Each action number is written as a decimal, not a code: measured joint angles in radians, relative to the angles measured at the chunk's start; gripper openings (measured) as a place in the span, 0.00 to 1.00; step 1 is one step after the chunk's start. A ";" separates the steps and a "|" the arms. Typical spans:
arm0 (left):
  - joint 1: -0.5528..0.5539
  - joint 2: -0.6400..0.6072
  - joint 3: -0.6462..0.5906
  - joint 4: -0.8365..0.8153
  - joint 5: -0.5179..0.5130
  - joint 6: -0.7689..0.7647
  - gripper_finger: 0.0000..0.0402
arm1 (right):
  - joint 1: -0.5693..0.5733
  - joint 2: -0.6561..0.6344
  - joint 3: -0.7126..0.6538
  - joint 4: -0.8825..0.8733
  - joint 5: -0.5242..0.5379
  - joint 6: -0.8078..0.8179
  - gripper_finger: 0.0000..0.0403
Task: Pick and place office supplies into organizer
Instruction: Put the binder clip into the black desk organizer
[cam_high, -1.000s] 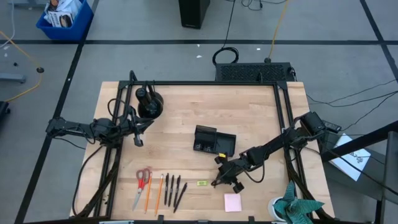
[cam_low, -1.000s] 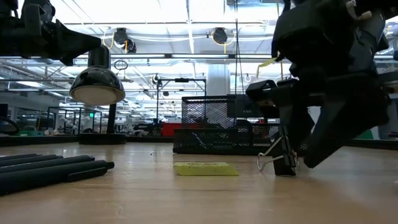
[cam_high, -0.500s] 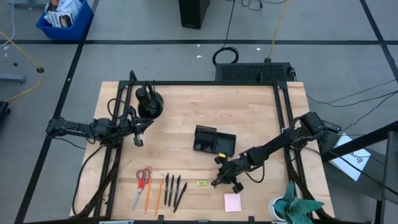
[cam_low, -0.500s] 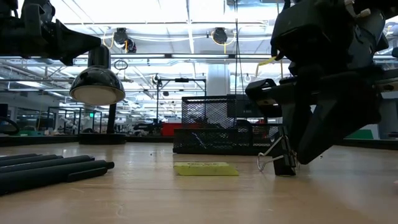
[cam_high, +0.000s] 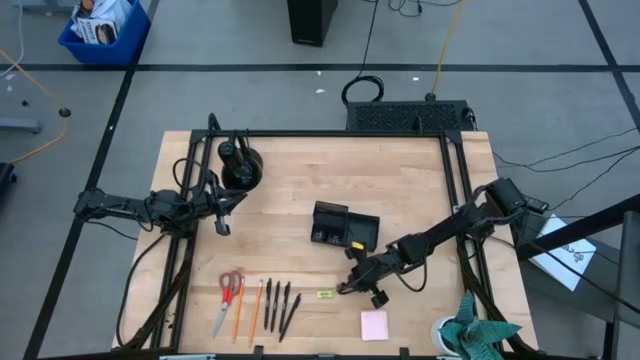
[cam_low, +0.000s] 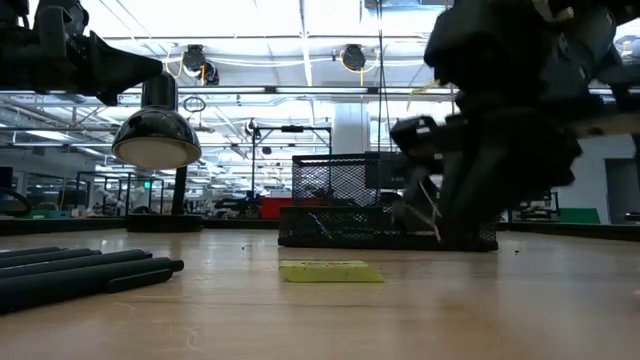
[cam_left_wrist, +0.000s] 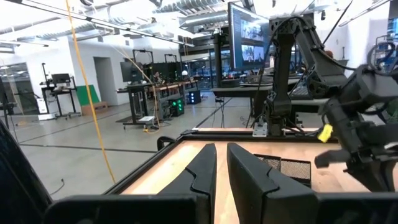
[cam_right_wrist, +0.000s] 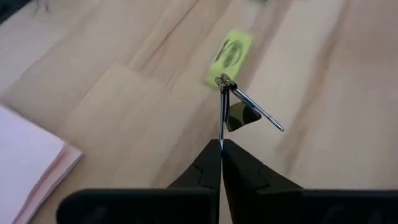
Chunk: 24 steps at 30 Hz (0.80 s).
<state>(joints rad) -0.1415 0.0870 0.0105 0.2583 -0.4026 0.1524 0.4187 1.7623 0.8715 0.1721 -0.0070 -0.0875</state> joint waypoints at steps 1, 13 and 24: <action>0.000 0.000 0.000 0.000 0.000 0.000 0.12 | 0.000 -0.016 0.000 -0.001 0.021 0.000 0.00; 0.000 0.000 0.000 0.000 0.000 0.000 0.12 | -0.009 -0.234 0.065 -0.031 0.513 -0.016 0.00; 0.000 0.000 0.000 0.000 0.000 0.000 0.12 | -0.094 0.013 0.227 -0.058 0.533 0.086 0.00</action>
<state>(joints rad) -0.1413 0.0868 0.0105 0.2584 -0.4026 0.1528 0.3251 1.7751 1.0989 0.1140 0.5263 -0.0017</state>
